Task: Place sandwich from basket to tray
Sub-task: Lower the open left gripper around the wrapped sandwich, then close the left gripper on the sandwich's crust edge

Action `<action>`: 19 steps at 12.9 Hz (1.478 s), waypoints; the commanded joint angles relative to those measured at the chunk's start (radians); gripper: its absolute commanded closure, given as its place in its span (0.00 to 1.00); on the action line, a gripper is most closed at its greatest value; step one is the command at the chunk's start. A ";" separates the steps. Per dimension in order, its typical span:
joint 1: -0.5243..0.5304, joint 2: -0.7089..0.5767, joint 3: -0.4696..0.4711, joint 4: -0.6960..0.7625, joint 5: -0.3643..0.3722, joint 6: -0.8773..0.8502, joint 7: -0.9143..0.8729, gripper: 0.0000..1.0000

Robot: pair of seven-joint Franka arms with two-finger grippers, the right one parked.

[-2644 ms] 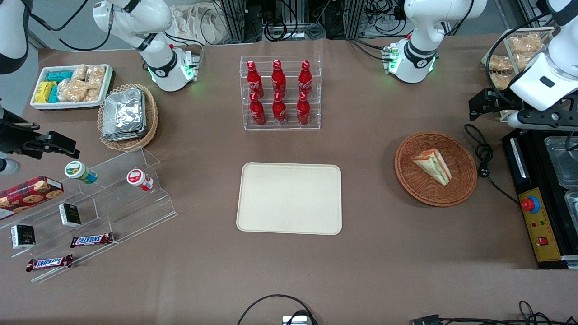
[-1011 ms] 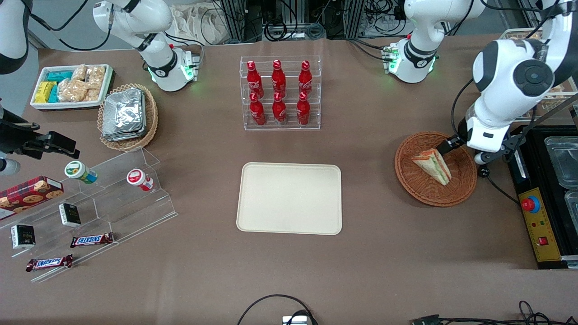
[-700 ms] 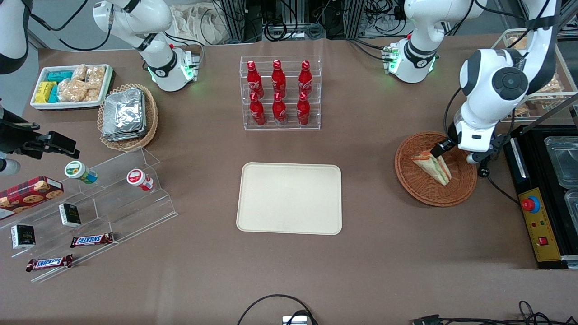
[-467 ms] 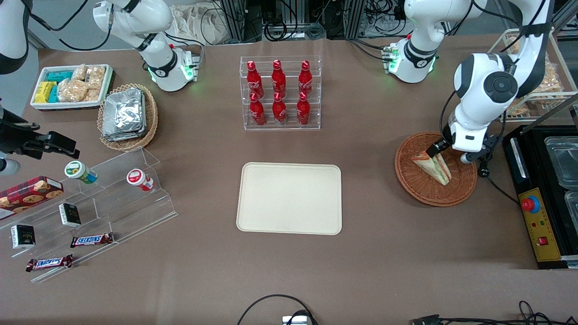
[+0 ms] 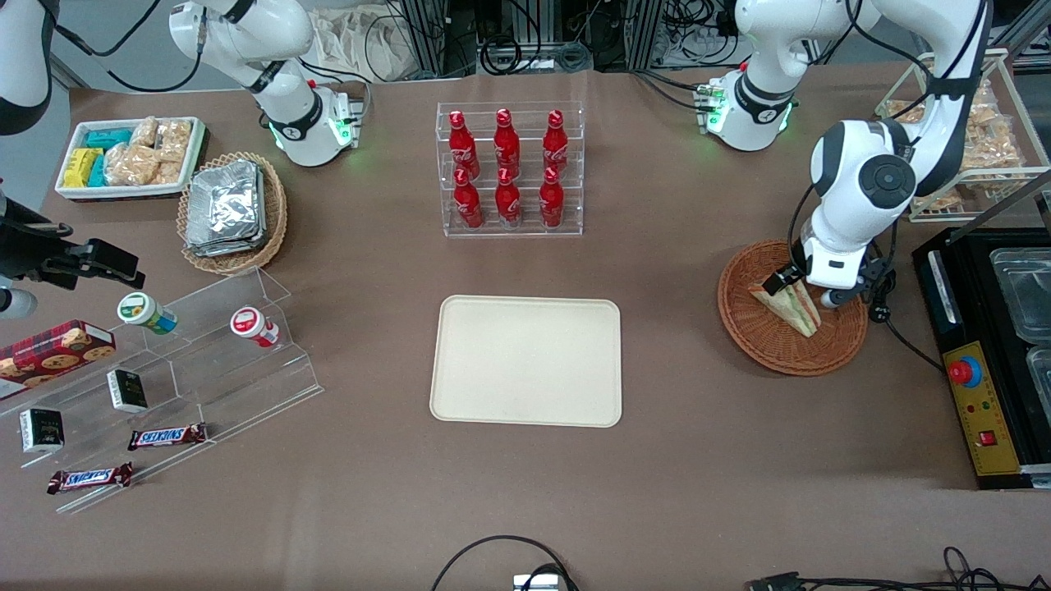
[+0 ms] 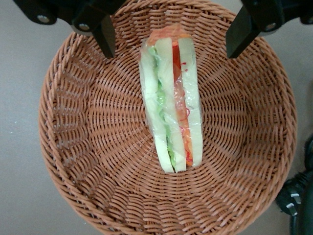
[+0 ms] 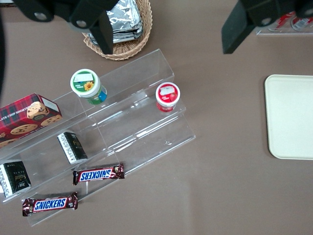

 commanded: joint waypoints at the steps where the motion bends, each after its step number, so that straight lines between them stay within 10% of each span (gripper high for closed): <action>1: 0.001 0.012 0.001 -0.015 0.018 0.046 -0.026 0.00; 10: 0.024 0.085 0.007 -0.010 0.087 0.124 -0.025 0.06; 15: 0.027 0.101 0.007 -0.009 0.090 0.138 -0.023 0.75; 19: 0.027 0.093 0.007 -0.006 0.090 0.132 -0.023 0.94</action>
